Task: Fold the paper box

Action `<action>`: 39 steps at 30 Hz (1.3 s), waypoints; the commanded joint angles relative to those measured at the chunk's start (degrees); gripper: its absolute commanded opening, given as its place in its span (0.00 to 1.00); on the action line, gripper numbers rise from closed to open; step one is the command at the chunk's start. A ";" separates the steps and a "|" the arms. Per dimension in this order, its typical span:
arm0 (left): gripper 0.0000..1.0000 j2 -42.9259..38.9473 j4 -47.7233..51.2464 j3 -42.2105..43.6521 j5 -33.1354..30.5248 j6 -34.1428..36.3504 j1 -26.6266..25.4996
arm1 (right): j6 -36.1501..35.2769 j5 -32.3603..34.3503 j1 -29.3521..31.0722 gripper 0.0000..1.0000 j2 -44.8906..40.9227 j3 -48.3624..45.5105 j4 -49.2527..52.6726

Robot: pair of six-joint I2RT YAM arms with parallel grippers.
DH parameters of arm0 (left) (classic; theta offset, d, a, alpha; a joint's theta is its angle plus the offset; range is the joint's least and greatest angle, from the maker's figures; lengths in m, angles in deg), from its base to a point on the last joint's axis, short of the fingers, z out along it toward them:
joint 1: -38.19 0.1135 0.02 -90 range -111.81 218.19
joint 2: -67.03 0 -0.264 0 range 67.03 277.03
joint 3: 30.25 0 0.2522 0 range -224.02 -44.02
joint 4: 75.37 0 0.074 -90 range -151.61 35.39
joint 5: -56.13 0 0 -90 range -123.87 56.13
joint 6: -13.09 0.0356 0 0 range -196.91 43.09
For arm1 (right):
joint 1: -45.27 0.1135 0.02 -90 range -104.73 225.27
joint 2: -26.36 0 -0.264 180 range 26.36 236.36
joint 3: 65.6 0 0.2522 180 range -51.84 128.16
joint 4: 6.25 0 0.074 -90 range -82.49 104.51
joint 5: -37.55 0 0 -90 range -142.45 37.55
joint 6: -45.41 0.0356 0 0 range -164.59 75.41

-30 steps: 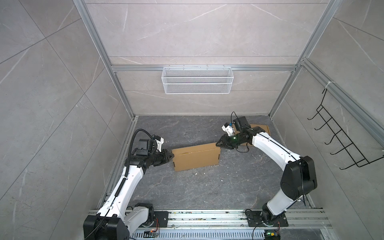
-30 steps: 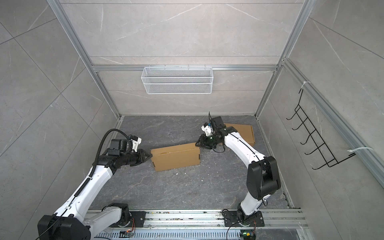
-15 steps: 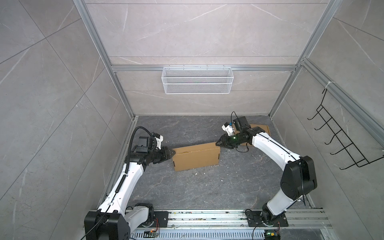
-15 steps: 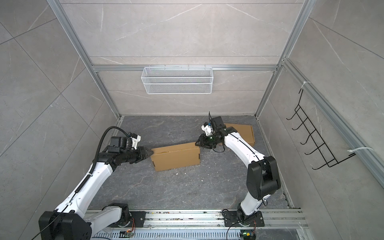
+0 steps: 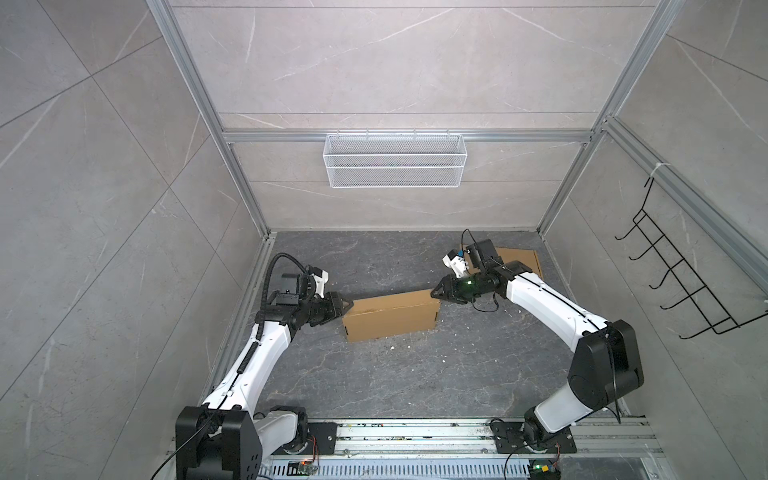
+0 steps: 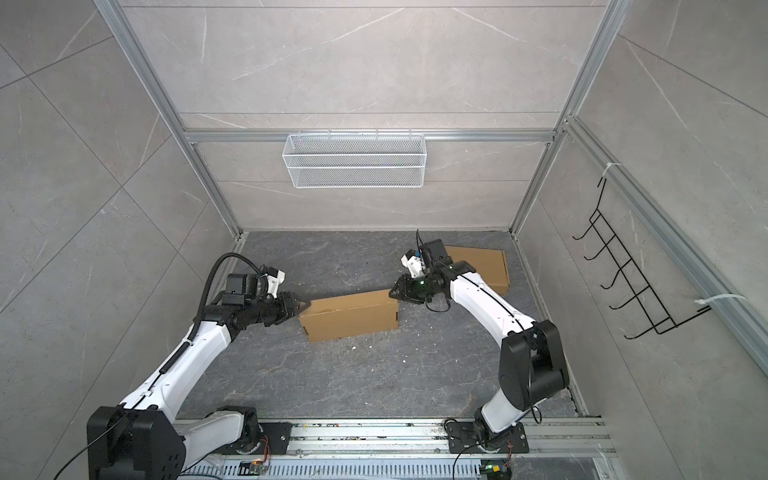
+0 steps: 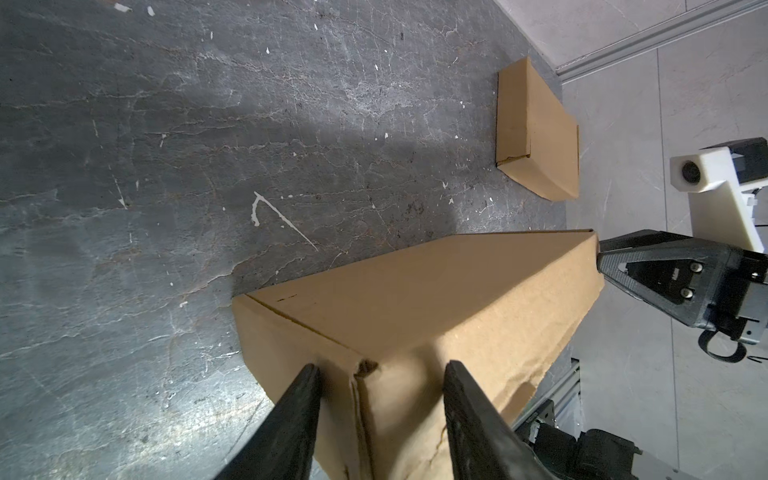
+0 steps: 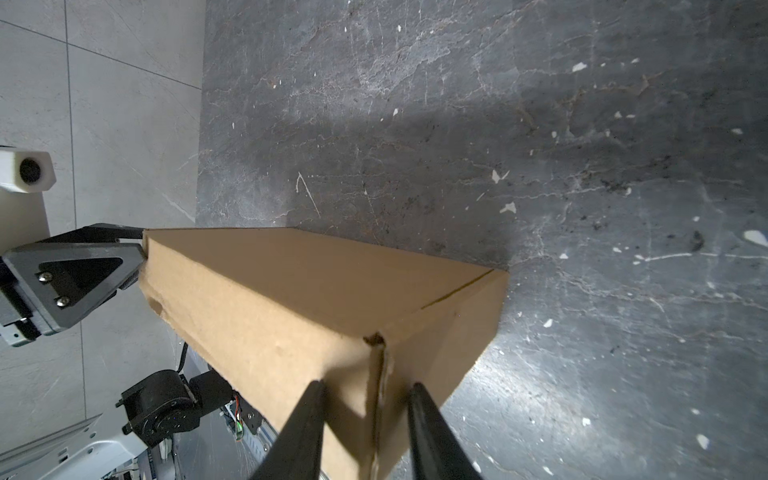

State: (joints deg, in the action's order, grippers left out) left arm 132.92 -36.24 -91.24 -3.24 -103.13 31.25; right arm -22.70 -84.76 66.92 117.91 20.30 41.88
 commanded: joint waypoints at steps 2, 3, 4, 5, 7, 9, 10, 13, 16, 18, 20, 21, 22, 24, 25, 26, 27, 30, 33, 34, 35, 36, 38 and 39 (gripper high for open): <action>0.49 -3.72 -1.37 1.97 2.51 -1.62 -1.68 | 0.08 2.55 1.63 0.36 -2.50 -4.53 3.00; 0.49 -4.56 -1.37 2.49 2.16 -1.71 -1.92 | 0.15 2.84 1.86 0.36 -3.37 -5.44 2.82; 0.49 -5.13 -1.37 2.93 1.91 -1.79 -2.09 | 0.21 3.04 2.06 0.36 -4.01 -6.34 2.68; 0.49 -5.86 -1.37 3.30 1.61 -1.95 -2.23 | 0.26 3.21 2.22 0.36 -4.71 -7.19 2.54; 0.49 -6.58 -1.37 4.02 1.02 -2.08 -2.92 | 0.26 3.76 2.64 0.37 -5.83 -8.73 2.37; 0.49 -6.91 -1.26 4.33 0.22 -2.11 -4.12 | 0.17 4.09 3.10 0.37 -6.83 -10.20 2.13; 0.49 -7.03 -0.90 4.46 -0.55 -2.13 -4.83 | 0.17 4.34 3.22 0.38 -7.33 -11.04 1.95; 0.50 -7.49 0.53 4.83 -2.90 -1.87 -6.91 | 0.28 4.87 3.53 0.38 -8.99 -13.70 1.26; 0.51 -8.54 1.06 5.66 -4.10 -2.36 -8.07 | 0.35 5.43 3.67 0.39 -10.37 -16.30 0.59; 0.52 -9.55 1.55 6.07 -4.71 -2.76 -8.61 | 0.35 5.60 3.75 0.40 -11.22 -17.89 0.28; 0.54 -10.15 1.89 6.35 -5.22 -2.88 -8.88 | 0.43 5.82 3.84 0.40 -12.11 -19.51 -0.22; 0.54 -10.36 1.96 6.48 -5.36 -3.07 -8.88 | 0.43 5.85 3.84 0.41 -12.39 -19.95 -0.29; 0.55 -10.45 1.98 6.60 -5.57 -3.14 -8.97 | 0.43 5.81 3.95 0.41 -12.68 -20.44 -0.35; 0.56 -10.36 2.04 6.62 -5.82 -3.30 -9.06 | 0.19 6.05 3.92 0.43 -12.92 -20.99 -0.50; 0.57 -10.21 1.97 6.57 -6.00 -3.47 -9.14 | 0.09 6.21 3.93 0.45 -12.90 -21.11 -0.39; 0.57 -10.08 1.99 6.53 -6.04 -3.47 -9.23 | -0.05 6.29 3.94 0.46 -12.89 -21.19 -0.34; 0.57 -9.95 1.97 6.47 -6.17 -3.56 -9.31 | -0.26 6.59 3.93 0.48 -12.80 -21.23 -0.15; 0.58 -9.90 2.14 6.48 -6.71 -3.49 -9.37 | -0.92 6.94 3.92 0.53 -13.12 -21.36 0.41; 0.60 -9.85 2.23 6.77 -7.11 -3.69 -9.40 | -1.31 7.44 3.93 0.56 -13.76 -21.76 0.71; 0.61 -9.96 2.36 6.88 -7.36 -3.75 -9.47 | -1.32 7.40 3.94 0.57 -13.76 -21.78 0.63; 0.62 -9.94 2.41 7.01 -7.52 -3.79 -9.44 | -1.16 7.23 3.91 0.58 -13.64 -21.78 0.45; 0.63 -9.89 2.50 7.13 -7.75 -3.82 -9.45 | -0.94 7.25 3.93 0.58 -13.30 -21.85 0.24; 0.64 -9.65 2.28 7.54 -8.54 -3.91 -9.42 | -0.47 7.79 3.93 0.60 -12.05 -21.32 0.03; 0.65 -9.35 1.75 7.96 -9.09 -4.28 -9.45 | -0.24 8.21 3.92 0.60 -11.47 -21.03 -0.29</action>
State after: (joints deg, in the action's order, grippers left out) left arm 123.13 -34.27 -84.13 -11.37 -106.52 22.03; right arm -22.96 -78.14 70.51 104.95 -1.30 41.12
